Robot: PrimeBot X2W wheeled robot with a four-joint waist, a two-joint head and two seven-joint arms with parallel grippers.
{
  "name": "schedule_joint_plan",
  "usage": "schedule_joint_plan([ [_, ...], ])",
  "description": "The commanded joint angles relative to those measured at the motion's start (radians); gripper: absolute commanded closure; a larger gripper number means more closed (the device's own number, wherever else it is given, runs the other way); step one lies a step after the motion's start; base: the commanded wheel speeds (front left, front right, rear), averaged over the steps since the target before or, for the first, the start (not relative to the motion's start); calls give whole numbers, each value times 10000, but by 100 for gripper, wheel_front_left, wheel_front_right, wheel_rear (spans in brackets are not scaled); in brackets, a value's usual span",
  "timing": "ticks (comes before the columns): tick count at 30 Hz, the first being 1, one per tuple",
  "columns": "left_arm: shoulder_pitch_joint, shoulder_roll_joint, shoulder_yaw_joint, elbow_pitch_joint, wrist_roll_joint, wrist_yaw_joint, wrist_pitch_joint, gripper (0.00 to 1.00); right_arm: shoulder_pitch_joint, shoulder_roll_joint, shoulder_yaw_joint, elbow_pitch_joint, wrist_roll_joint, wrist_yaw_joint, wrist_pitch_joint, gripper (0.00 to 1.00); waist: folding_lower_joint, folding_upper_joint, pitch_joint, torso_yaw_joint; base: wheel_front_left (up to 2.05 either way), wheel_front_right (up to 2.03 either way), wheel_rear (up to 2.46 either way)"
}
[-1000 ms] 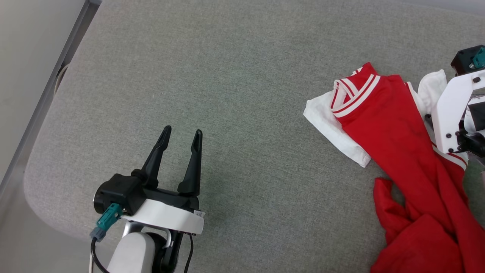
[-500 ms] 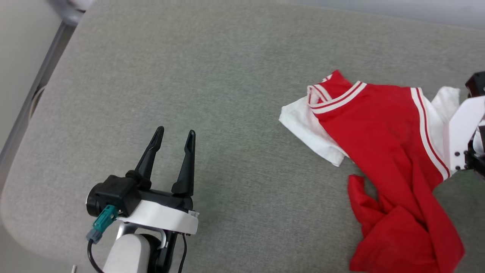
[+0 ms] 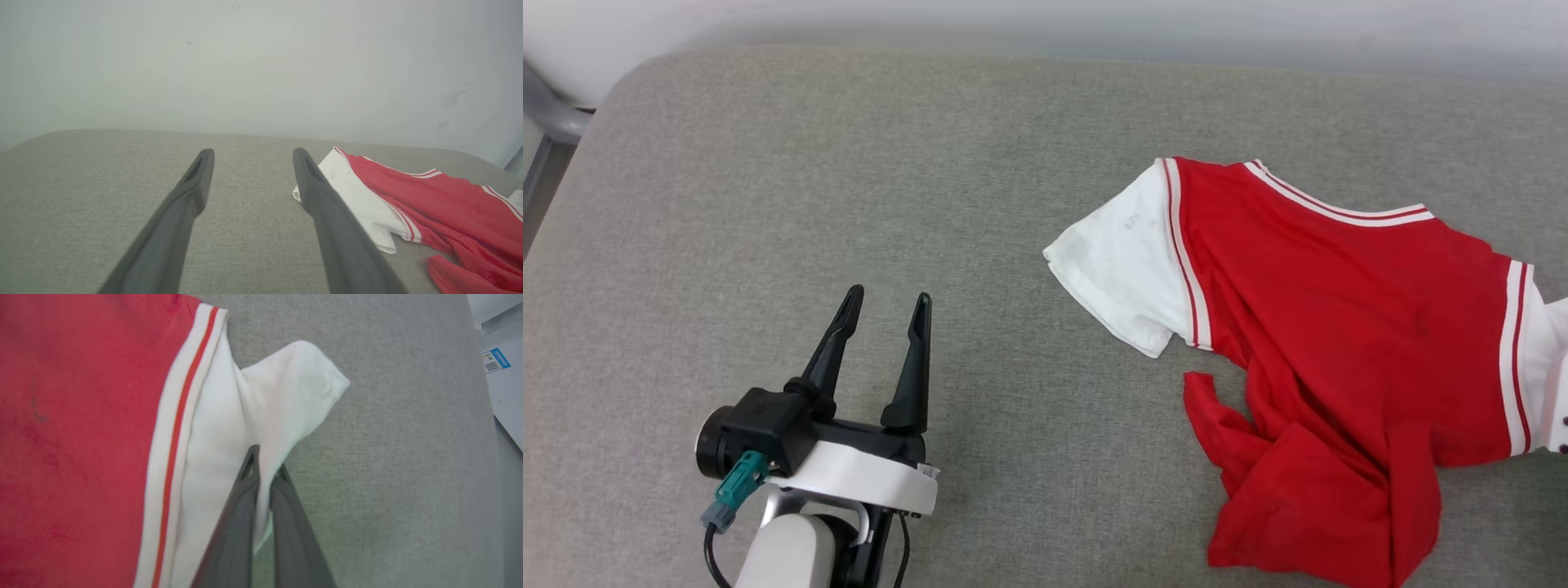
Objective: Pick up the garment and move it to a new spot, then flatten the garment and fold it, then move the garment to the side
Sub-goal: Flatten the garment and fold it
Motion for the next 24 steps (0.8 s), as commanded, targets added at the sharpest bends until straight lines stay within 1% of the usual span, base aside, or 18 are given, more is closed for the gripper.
schedule_joint_plan([
  [1, 60, 81, 14, 21, 34, -20, -29, 0, 78, 191, -147, 36, -53, -12, -337, 18, 0, 0, -99, -146, 0, 0, 0],
  [2, 62, 103, 14, 42, 32, -20, -31, 0, 155, 352, -208, 87, -48, -12, -578, 0, 0, 0, -142, -210, 0, 0, 0],
  [5, 67, 158, 53, 74, 10, -21, -31, 0, 91, 589, -491, -41, -175, -14, -1688, 0, 0, 0, -265, -429, 0, 0, 0],
  [8, 71, 240, 114, 106, -27, -21, -31, 0, -7, 1042, -709, -188, -145, -12, -2940, 0, 0, 0, -420, -629, 0, 0, 0],
  [14, 289, 288, 131, 130, -118, -21, -31, 0, 591, 1576, -347, -939, 325, -12, -4876, 0, 0, 0, -732, -937, 0, 0, 0],
  [15, 328, 305, 100, 134, -137, -21, -31, 0, 717, 1685, -318, -1136, 458, -12, -5161, 0, 0, 0, -774, -974, 0, 0, 0],
  [16, 328, 305, 100, 134, -137, -21, -31, 0, 717, 1685, -318, -1136, 458, -12, -5161, 0, 0, 0, -774, -974, 0, 0, 0],
  [17, 366, 357, 2, 183, -224, -21, -31, 0, 1045, 1861, -196, -1560, 624, -12, -5668, 0, 0, 0, -836, -1046, 0, 0, 0],
  [18, 366, 357, 2, 183, -224, -21, -31, 0, 1045, 1861, -196, -1560, 624, -12, -5668, 0, 0, 0, -836, -1046, 0, 0, 0],
  [24, 383, 568, -365, 461, -522, -21, -31, 0, 1893, 2419, -231, -3007, 1125, -11, -6889, 0, 0, 0, -780, -1295, 0, 0, 0],
])
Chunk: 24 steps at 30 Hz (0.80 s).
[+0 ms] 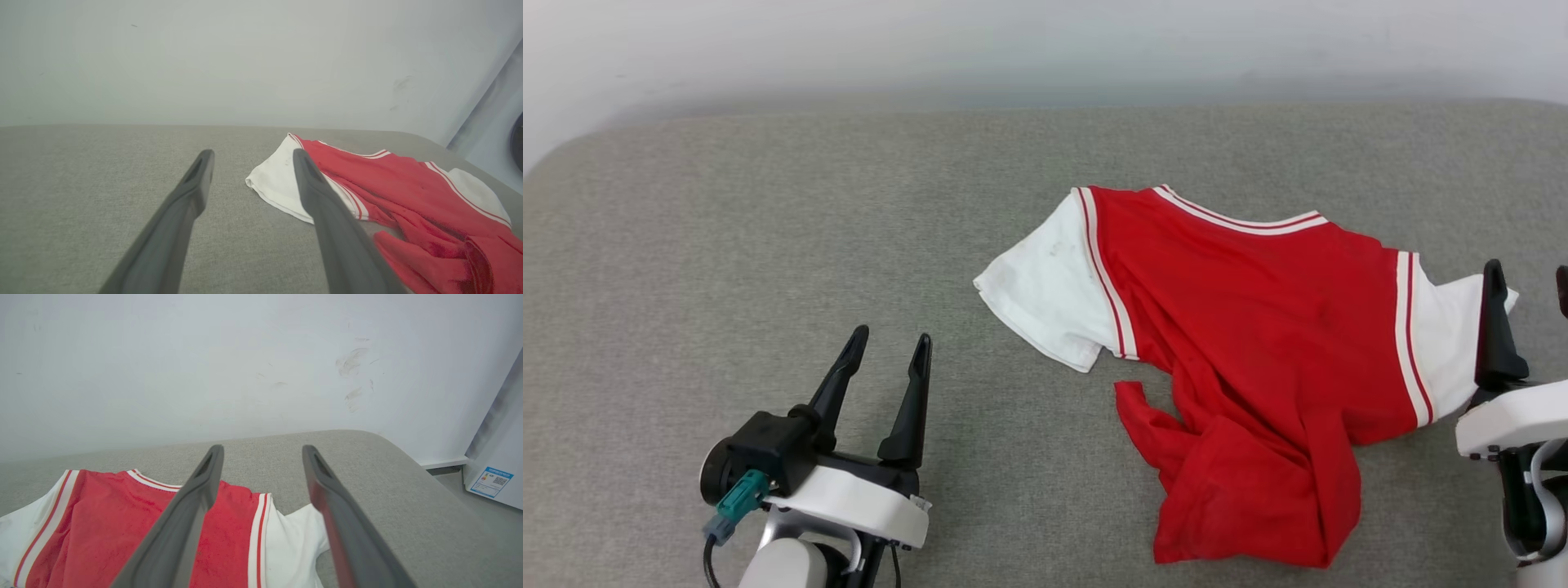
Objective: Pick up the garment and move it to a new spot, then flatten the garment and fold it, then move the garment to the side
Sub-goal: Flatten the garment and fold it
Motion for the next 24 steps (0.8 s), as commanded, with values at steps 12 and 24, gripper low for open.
schedule_joint_plan([
  [12, -2590, 499, -732, 1398, -208, -2, 3342, 0, 603, 432, -70, -1410, -430, -7, -66, 0, 1, 0, 1100, -619, 0, 0, 0],
  [24, -5086, 1257, -1286, 2203, -577, 46, 8359, 0, 211, 521, 195, -1647, -303, -7, -363, 0, 1, 0, 2121, -1115, 0, 0, 0],
])
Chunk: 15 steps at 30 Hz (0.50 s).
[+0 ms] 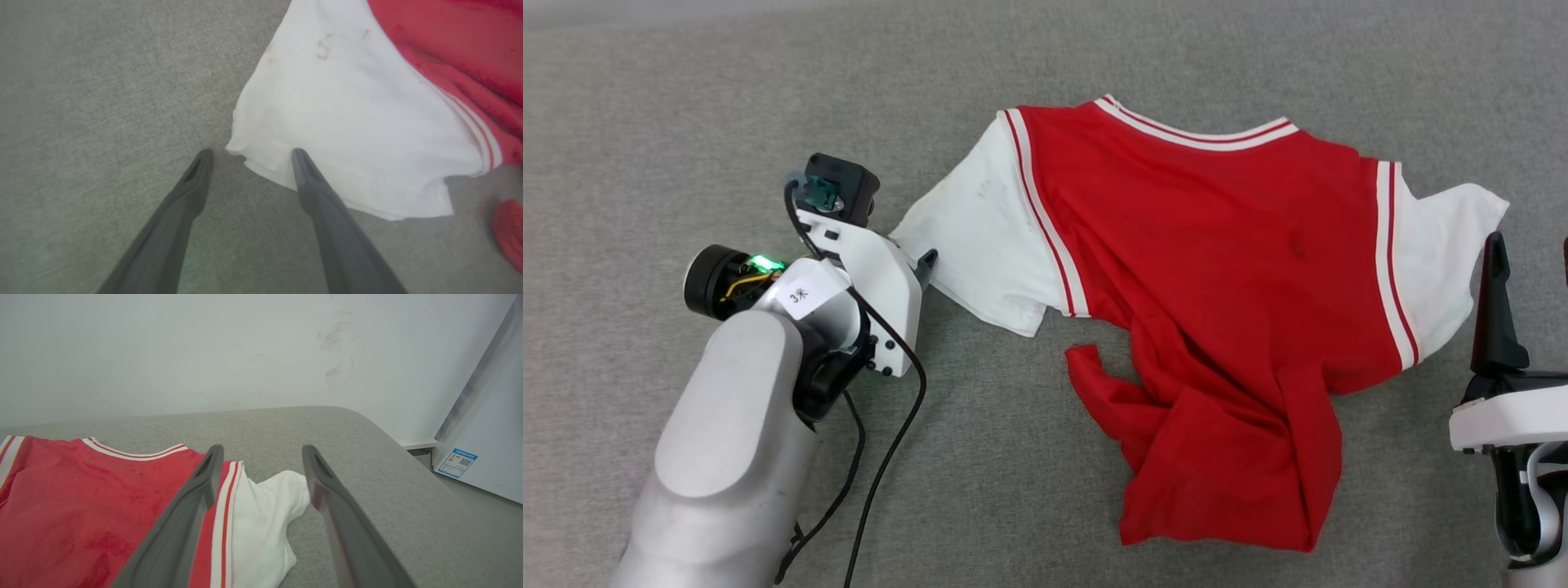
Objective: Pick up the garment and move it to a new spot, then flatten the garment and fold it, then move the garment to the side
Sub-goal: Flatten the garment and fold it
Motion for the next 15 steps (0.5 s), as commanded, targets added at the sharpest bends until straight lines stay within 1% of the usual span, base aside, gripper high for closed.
schedule_joint_plan([
  [1, -195, 98, -50, 170, 39, 23, 202, 0, -174, 38, 39, -40, 98, -7, -96, 0, 0, 0, 265, -147, 0, 0, 0],
  [3, -323, 228, -127, 386, 159, 39, 338, 0, -201, 40, 53, -29, 120, -7, -140, 0, 0, 0, 400, -188, 0, 0, 0],
  [9, -200, 202, -240, 1380, 76, 48, 332, 0, -242, 41, 21, -75, 168, -7, -241, 0, 0, 0, 676, -190, 0, 0, 0],
  [10, -88, 174, -328, 1554, 26, 44, 456, 22, -257, 41, 10, -81, 156, -7, -240, 0, 0, 0, 693, -175, 0, 0, 0],
  [11, 2, 147, -417, 1673, -6, 32, 526, 100, -278, 42, 6, -86, 129, -7, -234, 0, 0, 0, 699, -154, 0, 0, 0],
  [13, 205, 121, -607, 1817, -98, 3, 642, 100, -322, 40, -31, -102, 71, -7, -196, 0, 0, 0, 679, -84, 0, 0, 0],
  [15, 315, 179, -664, 1824, -122, -9, 426, 100, -349, 41, -52, -106, 26, -7, -157, 0, 0, 0, 608, 10, 0, 0, 0],
])
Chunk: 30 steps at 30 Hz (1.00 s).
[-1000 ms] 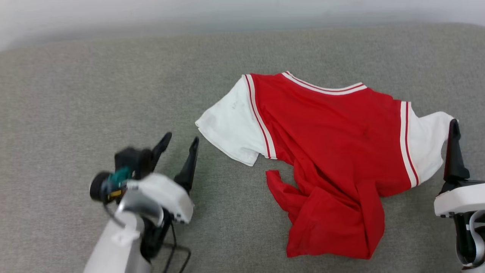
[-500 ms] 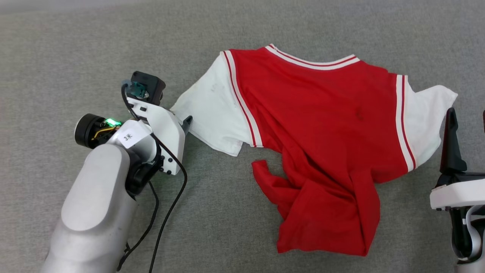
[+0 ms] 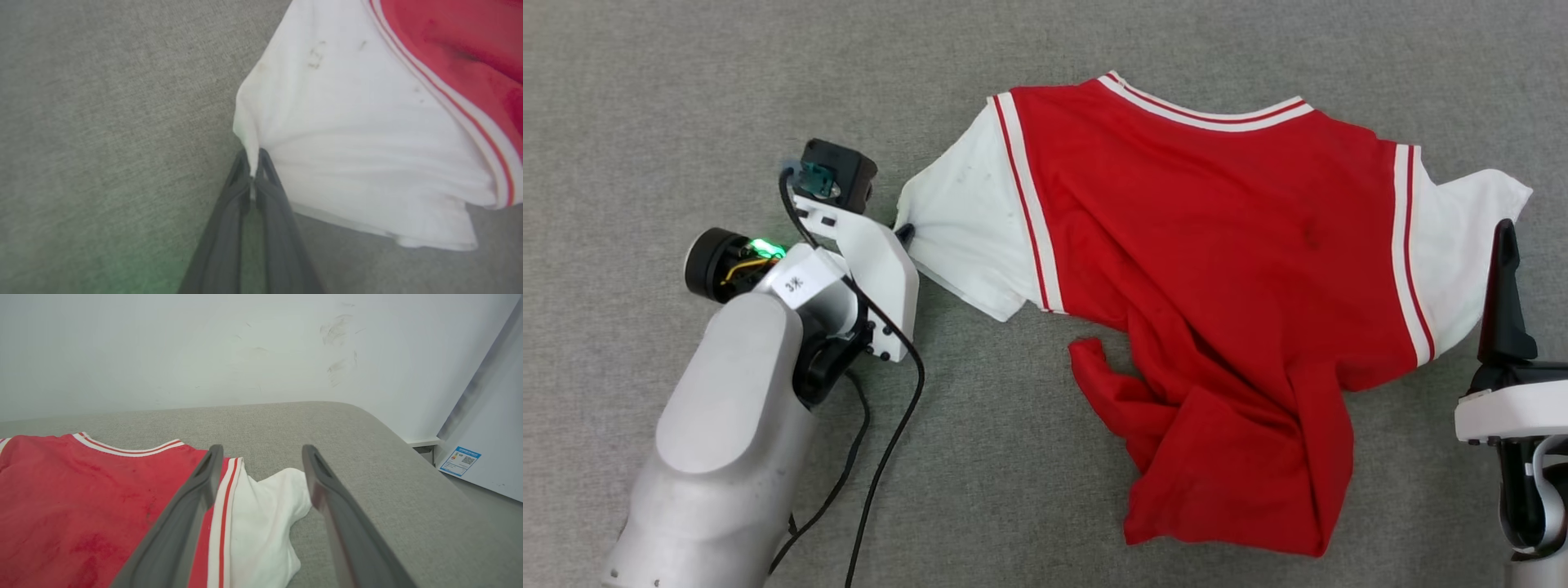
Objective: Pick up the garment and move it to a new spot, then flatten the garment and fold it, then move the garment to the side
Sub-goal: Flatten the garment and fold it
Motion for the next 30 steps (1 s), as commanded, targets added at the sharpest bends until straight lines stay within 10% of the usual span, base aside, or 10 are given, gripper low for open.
schedule_joint_plan([
  [1, 942, 71, -216, 673, 15, -5, 119, 100, -157, 33, -18, -46, -44, -7, 24, 0, 0, -1, -129, 115, 0, 0, 0],
  [21, 4172, 846, 1353, -2650, -972, 1144, -1277, 100, 674, 30, 111, 762, -260, -7, 1218, 0, 0, -1, -1892, 1066, 0, 0, 0],
  [22, 4372, 814, 1328, -2843, -990, 1177, -1326, 75, 700, 32, 140, 818, -265, -7, 1308, 0, 0, -1, -1914, 1106, 0, 0, 0],
  [23, 4542, 719, 1315, -3004, -1065, 1199, -1382, 3, 725, 28, 161, 852, -275, -7, 1377, 0, 0, -1, -1927, 1146, 0, 0, 0],
  [30, 5020, 87, 1354, -3788, -1221, 968, -3284, 0, 685, -323, 584, 854, -355, -7, 2420, 0, 0, -1, -1877, 1516, 0, 0, 0],
])
